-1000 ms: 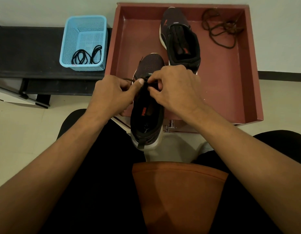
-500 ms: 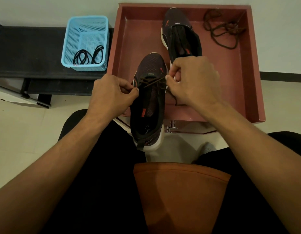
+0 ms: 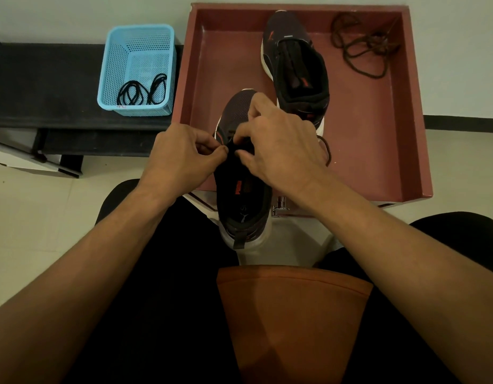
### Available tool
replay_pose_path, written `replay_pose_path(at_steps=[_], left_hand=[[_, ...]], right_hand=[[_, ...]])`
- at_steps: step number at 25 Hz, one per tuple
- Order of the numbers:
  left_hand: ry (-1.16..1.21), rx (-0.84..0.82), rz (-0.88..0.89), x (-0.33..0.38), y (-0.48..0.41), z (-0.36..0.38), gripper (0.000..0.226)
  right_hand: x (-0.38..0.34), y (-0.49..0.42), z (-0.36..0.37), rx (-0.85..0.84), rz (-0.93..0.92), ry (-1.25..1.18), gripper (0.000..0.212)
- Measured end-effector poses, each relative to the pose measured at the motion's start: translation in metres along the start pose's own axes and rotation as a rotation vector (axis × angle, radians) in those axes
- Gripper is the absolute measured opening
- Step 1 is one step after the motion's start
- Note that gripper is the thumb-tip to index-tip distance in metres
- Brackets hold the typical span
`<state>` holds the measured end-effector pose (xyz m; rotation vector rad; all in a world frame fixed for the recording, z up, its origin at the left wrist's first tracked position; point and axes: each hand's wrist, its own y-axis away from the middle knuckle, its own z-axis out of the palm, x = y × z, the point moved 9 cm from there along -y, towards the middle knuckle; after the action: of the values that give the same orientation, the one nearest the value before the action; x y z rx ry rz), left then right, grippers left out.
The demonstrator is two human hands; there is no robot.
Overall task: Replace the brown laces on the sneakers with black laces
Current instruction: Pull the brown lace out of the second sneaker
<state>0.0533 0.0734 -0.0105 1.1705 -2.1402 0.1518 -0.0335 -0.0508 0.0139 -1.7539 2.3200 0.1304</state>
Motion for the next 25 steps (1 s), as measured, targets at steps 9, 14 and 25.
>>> replay_pose_path(at_steps=[9,14,25], left_hand=[[0.028,0.01,-0.035,-0.004,0.0,-0.001,0.011],[0.026,-0.003,-0.013,-0.002,-0.001,0.001,0.01],[-0.019,0.006,0.024,0.0,-0.003,0.001,0.007]], right_hand=[[0.062,0.01,-0.036,0.062,0.126,-0.083,0.011],[0.06,0.016,-0.04,0.095,0.103,-0.122,0.018],[0.004,-0.004,-0.003,0.018,0.019,-0.03,0.023]])
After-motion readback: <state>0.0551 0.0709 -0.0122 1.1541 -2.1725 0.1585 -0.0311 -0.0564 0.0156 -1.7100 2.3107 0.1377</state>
